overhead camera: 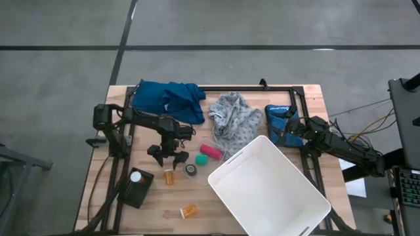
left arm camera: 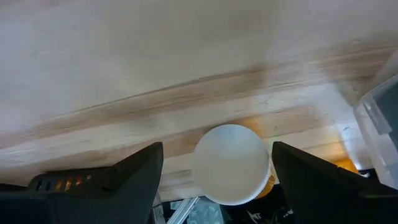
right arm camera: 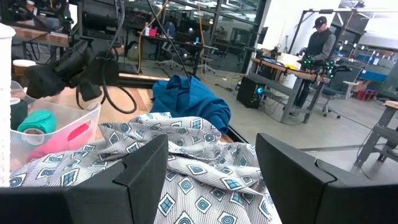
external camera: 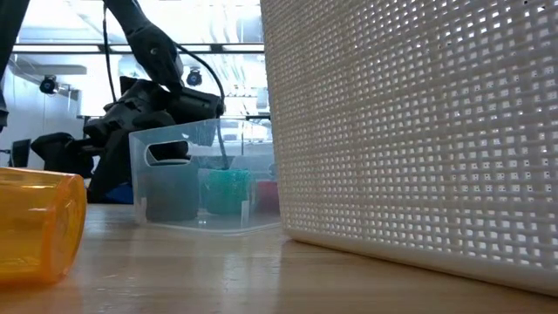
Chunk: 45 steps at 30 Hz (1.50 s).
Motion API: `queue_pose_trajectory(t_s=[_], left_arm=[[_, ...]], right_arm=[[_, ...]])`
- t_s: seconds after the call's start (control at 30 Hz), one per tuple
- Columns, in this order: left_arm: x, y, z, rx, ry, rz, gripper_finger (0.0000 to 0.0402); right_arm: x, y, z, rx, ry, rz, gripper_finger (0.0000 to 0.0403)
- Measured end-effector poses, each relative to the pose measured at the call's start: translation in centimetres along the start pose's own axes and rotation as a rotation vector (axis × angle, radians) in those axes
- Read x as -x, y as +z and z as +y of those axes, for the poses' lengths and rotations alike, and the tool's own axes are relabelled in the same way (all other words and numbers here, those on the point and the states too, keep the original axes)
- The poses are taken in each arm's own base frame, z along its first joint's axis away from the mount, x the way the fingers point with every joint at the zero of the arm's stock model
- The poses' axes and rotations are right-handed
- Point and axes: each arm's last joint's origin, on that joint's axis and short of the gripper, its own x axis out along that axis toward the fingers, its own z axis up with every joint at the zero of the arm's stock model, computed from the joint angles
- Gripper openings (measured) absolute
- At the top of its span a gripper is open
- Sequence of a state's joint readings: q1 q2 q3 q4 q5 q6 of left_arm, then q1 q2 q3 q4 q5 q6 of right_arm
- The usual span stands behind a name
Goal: Pick & Place Medicine items
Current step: Put the top orange medicine bottle into the black bin
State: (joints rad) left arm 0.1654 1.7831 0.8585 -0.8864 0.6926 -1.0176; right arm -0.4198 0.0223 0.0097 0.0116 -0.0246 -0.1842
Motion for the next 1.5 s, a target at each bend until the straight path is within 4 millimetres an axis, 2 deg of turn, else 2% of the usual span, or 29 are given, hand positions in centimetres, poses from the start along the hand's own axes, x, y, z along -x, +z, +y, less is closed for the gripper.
queue_pose_trajectory(t_s=[0.53, 0.83, 1.07, 1.3, 1.37, 1.5], left_arm=[[-0.5, -0.3, -0.2, -0.015, 0.039, -0.041, 0.0308], [-0.6, -0.5, 0.3, 0.076, 0.071, -0.043, 0.0308], [0.7, -1.0, -0.1, 0.074, -0.02, -0.1, 0.0308], [2.7, -2.6, 0.2, 0.07, -0.073, -0.266, 0.0308], [2.7, -2.8, 0.6, 0.057, -0.104, -0.274, 0.0308], [1.3, -2.8, 2.3, 0.086, -0.168, -0.197, 0.0308]], right_arm=[[0.0, 0.0, 0.0, 0.0, 0.0, 0.0, 0.024], [0.0, 0.0, 0.0, 0.0, 0.0, 0.0, 0.024], [0.0, 0.0, 0.0, 0.001, 0.001, 0.0, 0.024], [0.0, 0.0, 0.0, 0.0, 0.0, 0.0, 0.024], [0.0, 0.0, 0.0, 0.001, 0.0, 0.0, 0.024], [0.0, 0.0, 0.0, 0.0, 0.0, 0.0, 0.024]])
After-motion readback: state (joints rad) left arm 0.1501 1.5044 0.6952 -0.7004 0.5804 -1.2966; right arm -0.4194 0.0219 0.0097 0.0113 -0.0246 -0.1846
